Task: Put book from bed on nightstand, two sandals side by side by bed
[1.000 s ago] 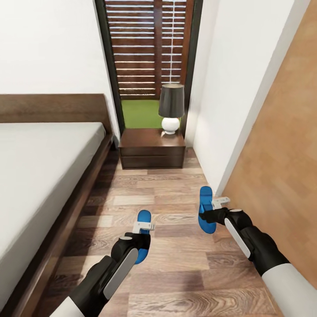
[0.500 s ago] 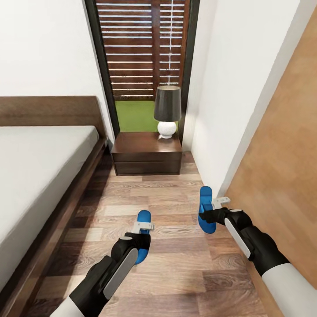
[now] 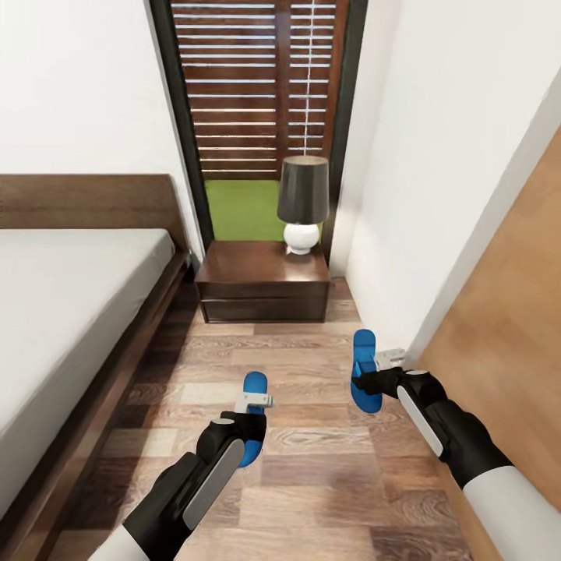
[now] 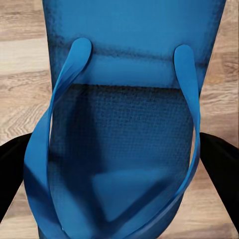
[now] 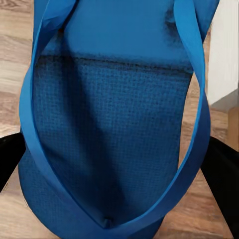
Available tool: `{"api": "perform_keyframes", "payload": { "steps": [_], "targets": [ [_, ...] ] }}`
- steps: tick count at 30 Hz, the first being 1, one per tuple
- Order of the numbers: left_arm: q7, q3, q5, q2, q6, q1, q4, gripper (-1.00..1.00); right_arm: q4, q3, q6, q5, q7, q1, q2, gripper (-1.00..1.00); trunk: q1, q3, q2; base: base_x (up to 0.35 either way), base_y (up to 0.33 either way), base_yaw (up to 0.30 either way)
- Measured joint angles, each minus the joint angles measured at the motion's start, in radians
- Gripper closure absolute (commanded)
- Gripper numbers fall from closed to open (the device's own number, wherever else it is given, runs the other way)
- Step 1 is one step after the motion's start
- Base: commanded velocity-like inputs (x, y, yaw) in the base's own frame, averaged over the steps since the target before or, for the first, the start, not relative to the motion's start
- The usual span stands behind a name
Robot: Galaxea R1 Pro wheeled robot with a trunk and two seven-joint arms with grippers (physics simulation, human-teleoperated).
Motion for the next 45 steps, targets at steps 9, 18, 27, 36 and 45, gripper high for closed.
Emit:
{"api": "perform_keyframes", "payload": {
  "steps": [9, 18, 27, 36, 45],
  "targets": [
    [0.000, 0.000, 0.000, 0.000, 0.000, 0.000, 0.000, 1.00, 0.000, 0.000, 0.000, 0.001, -0.001, 0.000, 0.000, 1.00, 0.000, 0.000, 0.000, 0.337, -0.081, 0.261],
    [0.000, -0.001, 0.000, 0.000, 0.000, 0.000, 0.000, 1.00, 0.000, 0.001, 0.000, 0.001, -0.001, 0.000, 0.000, 1.00, 0.000, 0.000, 0.000, 0.327, -0.157, 0.270],
    [0.000, -0.001, 0.000, 0.000, 0.000, 0.000, 0.000, 1.00, 0.000, 0.000, 0.000, 0.001, -0.001, 0.000, 0.000, 1.00, 0.000, 0.000, 0.000, 0.319, -0.181, 0.271],
    [0.000, 0.000, 0.000, 0.000, 0.000, 0.000, 0.000, 1.00, 0.000, 0.000, 0.001, 0.001, -0.001, 0.000, 0.000, 1.00, 0.000, 0.000, 0.000, 0.317, -0.185, 0.270],
    [0.000, -0.020, -0.011, 0.001, -0.010, 0.001, 0.000, 1.00, 0.005, -0.006, 0.002, -0.002, 0.001, 0.000, 0.000, 1.00, 0.000, 0.000, 0.000, 0.216, -0.126, 0.174]
  ]
}}
